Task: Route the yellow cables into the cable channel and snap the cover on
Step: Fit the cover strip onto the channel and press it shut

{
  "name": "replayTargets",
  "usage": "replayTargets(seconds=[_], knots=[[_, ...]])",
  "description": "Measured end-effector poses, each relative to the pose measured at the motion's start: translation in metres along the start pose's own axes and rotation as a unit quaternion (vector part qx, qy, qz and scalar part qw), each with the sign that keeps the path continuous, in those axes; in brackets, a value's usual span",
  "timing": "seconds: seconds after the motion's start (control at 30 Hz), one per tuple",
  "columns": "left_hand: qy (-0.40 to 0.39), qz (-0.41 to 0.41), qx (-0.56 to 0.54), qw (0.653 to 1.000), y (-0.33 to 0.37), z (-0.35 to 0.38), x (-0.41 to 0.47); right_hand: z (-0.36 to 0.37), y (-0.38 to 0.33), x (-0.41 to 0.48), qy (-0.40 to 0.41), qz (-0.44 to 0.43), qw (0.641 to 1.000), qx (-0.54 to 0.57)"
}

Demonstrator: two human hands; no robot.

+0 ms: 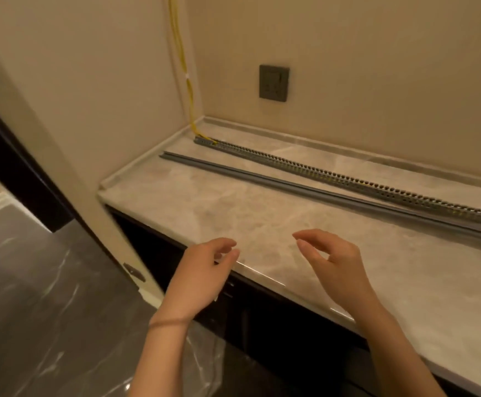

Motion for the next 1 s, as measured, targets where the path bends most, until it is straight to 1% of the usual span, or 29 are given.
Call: replayTargets(seconds=[0.1,0.33,0.4,0.5,0.63,0.73,0.87,1.0], knots=[[-0.012,-0.018,-0.009,1.0,-0.028,-0.01,0.0,0.027,-0.004,0.006,-0.027,0.0,1.0,-0.007],[-0.029,-0.058,-0.036,0.997,-0.079,-0.025,0.024,0.079,0.003,0.047,-0.063,0.047,0.997,0.007],[-0.032,-0.065,-0.019,0.997,-0.097,-0.034,0.045,0.106,0.007,0.076,-0.07,0.058,0.996,0.007],[-0.057,-0.05,0.023,0.997,-0.098,-0.038,0.064,0.127,0.009,0.1,-0.084,0.07,0.994,0.008],[-0.082,-0.035,0.071,0.994,-0.112,-0.056,0.113,0.163,0.015,0.152,-0.075,0.061,0.995,0.003],[-0.089,-0.033,0.11,0.989,-0.124,-0.072,0.155,0.185,0.019,0.193,-0.068,0.048,0.996,-0.027],[-0.096,-0.039,0.127,0.987,-0.137,-0.08,0.209,0.208,0.027,0.249,-0.069,0.04,0.996,-0.049],[-0.099,-0.028,0.133,0.986,-0.145,-0.077,0.251,0.229,0.033,0.282,-0.087,0.034,0.992,-0.081]])
Point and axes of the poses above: each hand's wrist, its own x-axis towards the middle knuckle, its own z-axis out of the palm, y = z × x, the point moved 5 cm from there along x, towards the middle knuckle, and after that the axes turned 9 degrees about x, right-handed, at the moved point
